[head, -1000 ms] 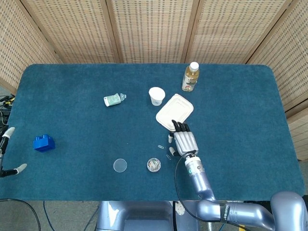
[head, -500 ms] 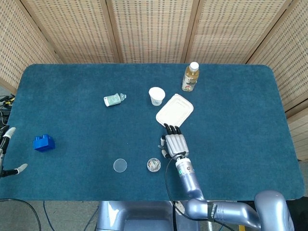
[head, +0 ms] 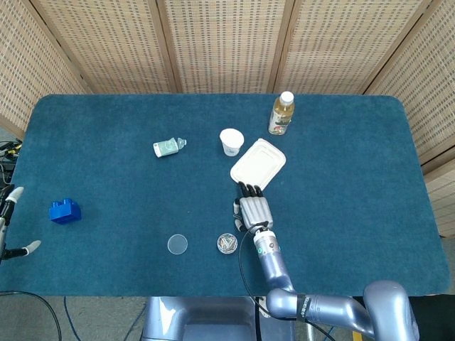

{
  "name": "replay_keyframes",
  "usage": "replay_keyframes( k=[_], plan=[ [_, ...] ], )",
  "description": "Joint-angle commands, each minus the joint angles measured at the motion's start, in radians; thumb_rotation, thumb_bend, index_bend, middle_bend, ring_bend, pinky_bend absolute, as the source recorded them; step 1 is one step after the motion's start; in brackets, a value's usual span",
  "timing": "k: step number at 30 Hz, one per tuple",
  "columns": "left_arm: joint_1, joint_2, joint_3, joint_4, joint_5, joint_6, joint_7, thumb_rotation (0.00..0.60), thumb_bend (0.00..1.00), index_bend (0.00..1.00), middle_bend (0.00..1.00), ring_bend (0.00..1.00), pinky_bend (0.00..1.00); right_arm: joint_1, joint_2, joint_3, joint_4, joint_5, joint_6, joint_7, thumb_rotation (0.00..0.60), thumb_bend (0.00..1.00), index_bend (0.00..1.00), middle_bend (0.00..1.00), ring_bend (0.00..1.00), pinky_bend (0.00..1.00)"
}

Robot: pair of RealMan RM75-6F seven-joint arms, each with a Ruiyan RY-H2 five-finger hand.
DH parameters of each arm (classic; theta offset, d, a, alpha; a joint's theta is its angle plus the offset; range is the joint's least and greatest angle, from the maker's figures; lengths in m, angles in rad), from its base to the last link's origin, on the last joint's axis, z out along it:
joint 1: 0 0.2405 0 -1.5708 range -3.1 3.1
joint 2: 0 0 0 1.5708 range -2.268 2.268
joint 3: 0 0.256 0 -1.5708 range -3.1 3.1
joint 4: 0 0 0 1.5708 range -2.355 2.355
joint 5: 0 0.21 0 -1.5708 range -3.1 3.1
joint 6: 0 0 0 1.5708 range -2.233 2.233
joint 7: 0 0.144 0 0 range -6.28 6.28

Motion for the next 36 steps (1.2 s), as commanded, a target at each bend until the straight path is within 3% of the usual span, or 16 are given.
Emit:
replay_keyframes(
  k=[1,22,36],
  plan=[
    [-0.001,-0.002,0.0,0.0,-0.001,-0.002,0.003,0.6,0.0,0.0,0.0,0.0,0.0,0.003,-0.003,0.002,0.006,0.005,-0.004,-0.004,0.6,0.32,0.51,0.0,0.0,0.0],
    [-0.008,-0.01,-0.003,0.006,-0.014,-0.009,0.014,0.6,0.0,0.0,0.0,0.0,0.0,0.012,-0.027,0.001,0.073,0.024,-0.044,-0.001,0.6,0.33,0.53,0.0,0.0,0.0],
    [-0.007,-0.011,-0.002,0.006,-0.014,-0.007,0.014,0.6,0.0,0.0,0.0,0.0,0.0,0.008,-0.032,-0.006,0.085,0.01,-0.047,0.005,0.6,0.38,0.65,0.0,0.0,0.0]
  ],
)
